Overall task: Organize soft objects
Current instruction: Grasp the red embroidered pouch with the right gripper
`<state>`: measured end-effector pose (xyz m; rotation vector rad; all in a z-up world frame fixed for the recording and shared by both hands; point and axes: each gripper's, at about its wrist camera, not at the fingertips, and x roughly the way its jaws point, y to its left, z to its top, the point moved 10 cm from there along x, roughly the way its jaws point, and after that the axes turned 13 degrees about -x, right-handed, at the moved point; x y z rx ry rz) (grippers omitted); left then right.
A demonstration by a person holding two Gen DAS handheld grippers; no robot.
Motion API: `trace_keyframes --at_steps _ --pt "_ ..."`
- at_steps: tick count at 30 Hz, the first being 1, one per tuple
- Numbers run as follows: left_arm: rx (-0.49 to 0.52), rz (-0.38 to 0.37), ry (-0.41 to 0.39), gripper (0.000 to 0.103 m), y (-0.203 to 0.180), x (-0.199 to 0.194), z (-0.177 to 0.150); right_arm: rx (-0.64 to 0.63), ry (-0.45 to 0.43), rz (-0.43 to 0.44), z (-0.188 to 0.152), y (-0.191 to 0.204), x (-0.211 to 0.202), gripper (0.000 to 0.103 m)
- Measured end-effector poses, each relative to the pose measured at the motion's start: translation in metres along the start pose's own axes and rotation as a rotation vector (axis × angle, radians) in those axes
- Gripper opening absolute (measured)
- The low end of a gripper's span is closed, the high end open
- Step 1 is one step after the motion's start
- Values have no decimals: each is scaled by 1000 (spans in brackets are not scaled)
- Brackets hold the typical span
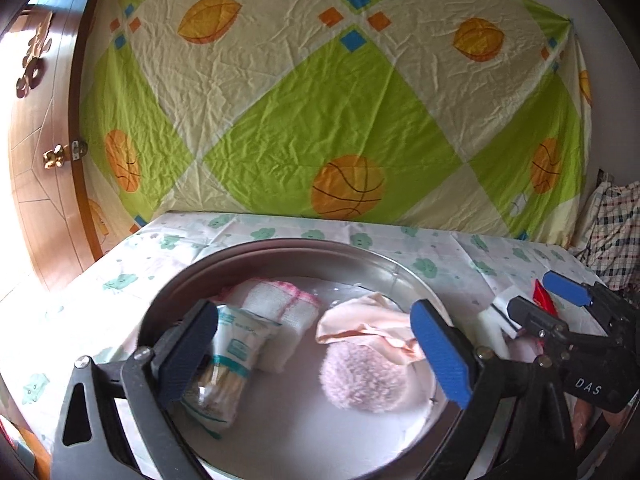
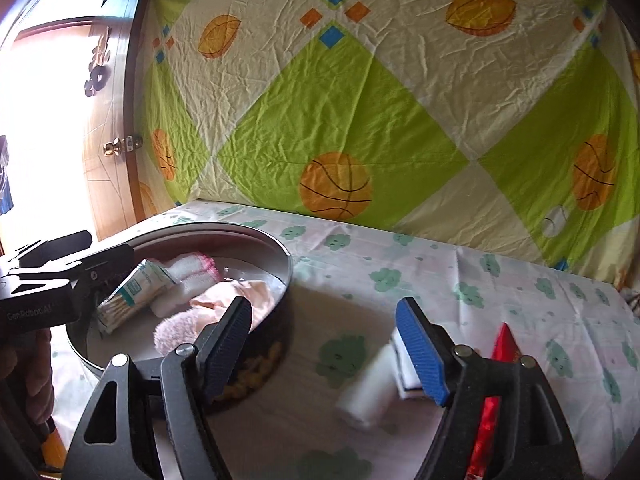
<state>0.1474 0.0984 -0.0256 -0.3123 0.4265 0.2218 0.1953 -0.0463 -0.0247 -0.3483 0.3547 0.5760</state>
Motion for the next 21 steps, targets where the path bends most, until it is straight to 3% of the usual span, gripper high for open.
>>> trace_keyframes --at_steps 11,21 --pt "111 -113 61 98 -96 9 -43 121 77 -196 -53 -103 -33 81" --pt "162 -143 121 98 -139 33 -65 256 202 -186 -90 -137 -12 81"
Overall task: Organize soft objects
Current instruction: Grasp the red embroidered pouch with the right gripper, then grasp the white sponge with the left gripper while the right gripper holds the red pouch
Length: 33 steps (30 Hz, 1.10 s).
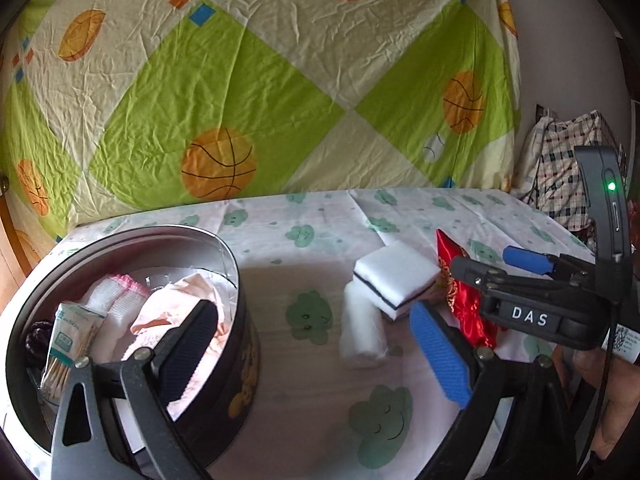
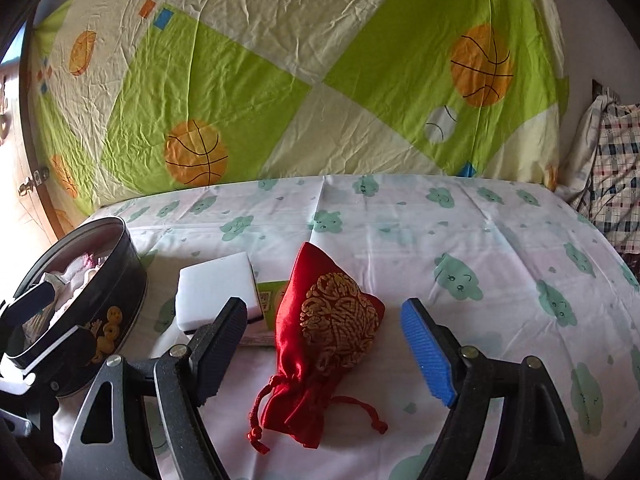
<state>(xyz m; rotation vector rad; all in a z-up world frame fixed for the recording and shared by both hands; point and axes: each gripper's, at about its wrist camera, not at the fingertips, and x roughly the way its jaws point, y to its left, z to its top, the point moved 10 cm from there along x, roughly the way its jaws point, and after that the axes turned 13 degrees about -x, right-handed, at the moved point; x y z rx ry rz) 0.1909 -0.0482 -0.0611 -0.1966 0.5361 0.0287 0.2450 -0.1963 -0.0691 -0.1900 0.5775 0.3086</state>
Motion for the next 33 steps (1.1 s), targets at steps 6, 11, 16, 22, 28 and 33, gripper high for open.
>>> trace_keyframes --at_steps 6,11,16,22,28,33 --pt "-12 0 27 98 -5 14 2 32 105 36 -11 -3 24 81" --pt "-3 -27 36 98 -20 19 4 89 151 105 -19 -6 36 34" --pt "46 -61 44 100 -41 25 3 96 114 105 -16 -7 30 16" --pt "84 -69 84 100 -57 44 0 131 49 15 -10 -23 14 15" --pt "100 -73 130 100 -64 67 -6 185 45 -5 -12 -36 12 15" --pt "101 -67 157 100 -67 77 -8 199 48 -7 -13 -39 11 15"
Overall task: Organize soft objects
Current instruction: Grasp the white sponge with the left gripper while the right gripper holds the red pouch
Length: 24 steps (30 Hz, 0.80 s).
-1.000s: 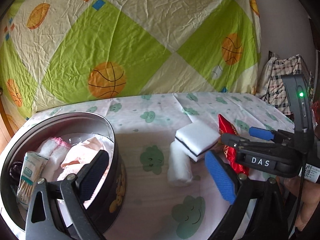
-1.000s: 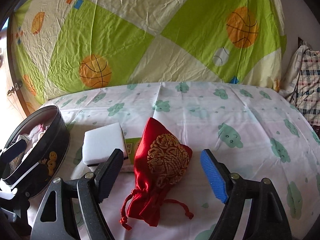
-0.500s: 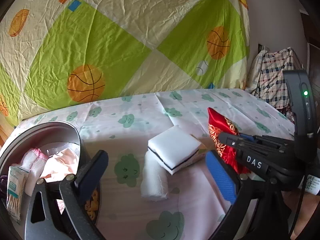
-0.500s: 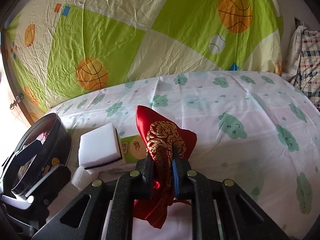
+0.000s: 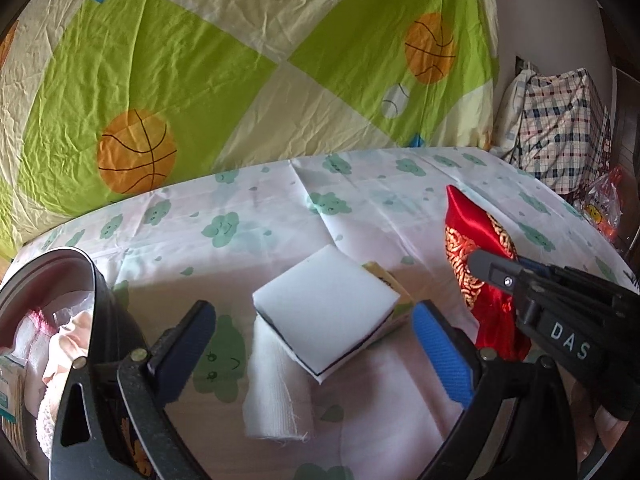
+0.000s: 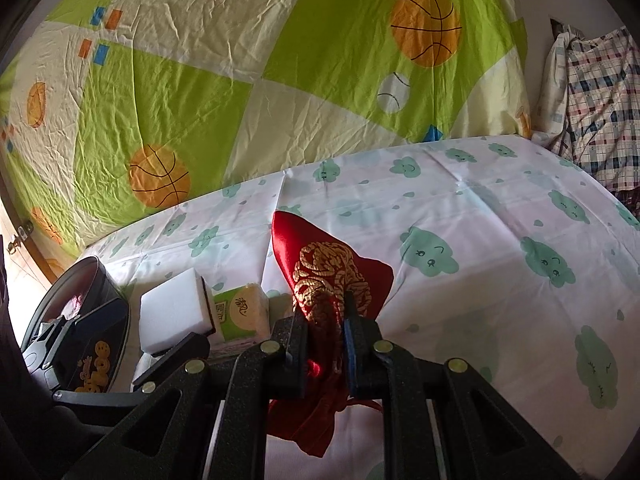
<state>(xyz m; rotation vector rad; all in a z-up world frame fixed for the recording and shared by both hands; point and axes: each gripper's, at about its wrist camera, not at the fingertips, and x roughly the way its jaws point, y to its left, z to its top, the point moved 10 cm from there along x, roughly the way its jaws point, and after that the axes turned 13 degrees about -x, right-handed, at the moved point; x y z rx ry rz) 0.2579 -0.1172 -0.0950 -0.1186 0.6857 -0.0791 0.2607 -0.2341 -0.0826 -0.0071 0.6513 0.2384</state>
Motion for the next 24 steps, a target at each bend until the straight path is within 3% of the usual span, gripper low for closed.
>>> trace_keyframes --at_steps 1,5,8,19,24 --pt "4 3 3 99 0 1 0 -2 0 0 0 0 0 15" --pt "-7 -19 24 74 0 5 -1 -11 2 -2 1 2 1 15" --pt "-31 -43 33 65 3 6 0 -12 2 -3 0 1 1 15" --pt "-69 -32 -133 61 15 -27 14 -36 -55 -24 5 4 -11 15" --pt "-94 -20 -163 61 23 -32 17 -53 -69 -17 5 7 -12 15"
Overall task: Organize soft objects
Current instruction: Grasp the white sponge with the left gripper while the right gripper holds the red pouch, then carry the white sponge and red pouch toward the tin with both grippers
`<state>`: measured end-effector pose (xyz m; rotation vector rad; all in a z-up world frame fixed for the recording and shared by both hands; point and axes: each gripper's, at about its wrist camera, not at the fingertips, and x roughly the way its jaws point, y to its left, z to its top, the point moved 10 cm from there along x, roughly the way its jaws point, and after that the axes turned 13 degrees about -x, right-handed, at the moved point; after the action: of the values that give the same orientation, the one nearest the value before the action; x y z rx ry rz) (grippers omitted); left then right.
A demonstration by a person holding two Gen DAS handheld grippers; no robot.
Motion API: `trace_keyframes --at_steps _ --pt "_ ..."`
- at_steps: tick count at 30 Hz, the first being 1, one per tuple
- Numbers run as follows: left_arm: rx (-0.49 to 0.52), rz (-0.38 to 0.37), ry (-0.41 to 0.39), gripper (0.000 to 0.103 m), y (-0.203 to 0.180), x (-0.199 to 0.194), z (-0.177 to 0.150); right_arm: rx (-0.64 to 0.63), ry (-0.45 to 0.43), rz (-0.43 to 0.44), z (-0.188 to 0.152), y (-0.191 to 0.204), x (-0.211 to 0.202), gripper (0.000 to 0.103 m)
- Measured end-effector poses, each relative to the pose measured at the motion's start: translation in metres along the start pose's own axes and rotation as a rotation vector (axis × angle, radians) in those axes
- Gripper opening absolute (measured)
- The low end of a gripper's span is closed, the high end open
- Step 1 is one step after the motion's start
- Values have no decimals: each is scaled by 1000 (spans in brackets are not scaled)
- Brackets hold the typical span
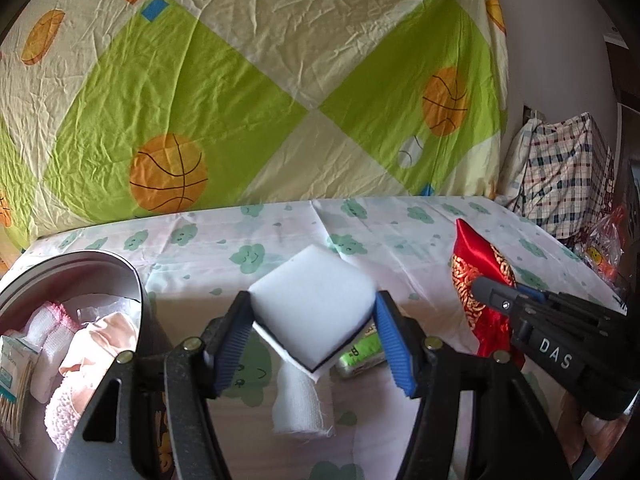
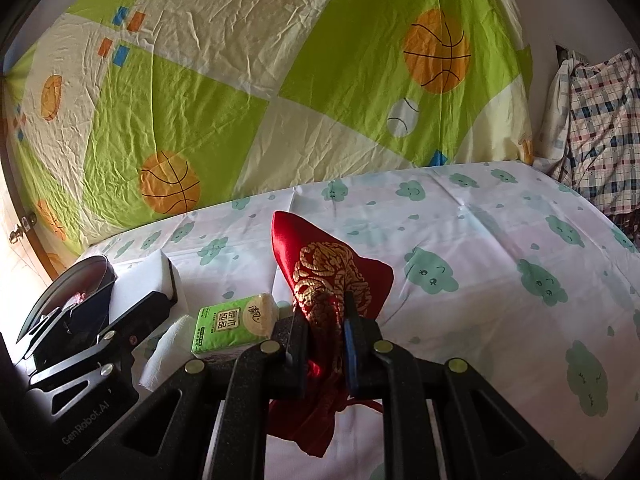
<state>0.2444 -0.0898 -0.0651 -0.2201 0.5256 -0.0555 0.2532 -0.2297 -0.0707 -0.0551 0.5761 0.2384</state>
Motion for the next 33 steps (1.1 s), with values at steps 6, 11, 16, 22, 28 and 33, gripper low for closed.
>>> trace_keyframes --at_steps 6,11,16,22,28,33 --pt "-29 23 -36 61 9 -8 3 -8 -33 5 2 2 -6 15" --pt "-21 41 -76 61 12 -17 4 -42 -77 -4 8 9 -15 15" --pt "-16 55 -106 61 15 -25 5 -74 -124 -14 12 15 -25 15" --pt "-33 65 -127 61 22 -34 6 -106 -189 -27 18 21 -39 15" --pt "-30 74 -152 61 26 -45 5 -157 -227 -42 22 31 -47 15" --pt "-44 81 -169 61 31 -52 5 -157 -240 -42 22 31 -50 15"
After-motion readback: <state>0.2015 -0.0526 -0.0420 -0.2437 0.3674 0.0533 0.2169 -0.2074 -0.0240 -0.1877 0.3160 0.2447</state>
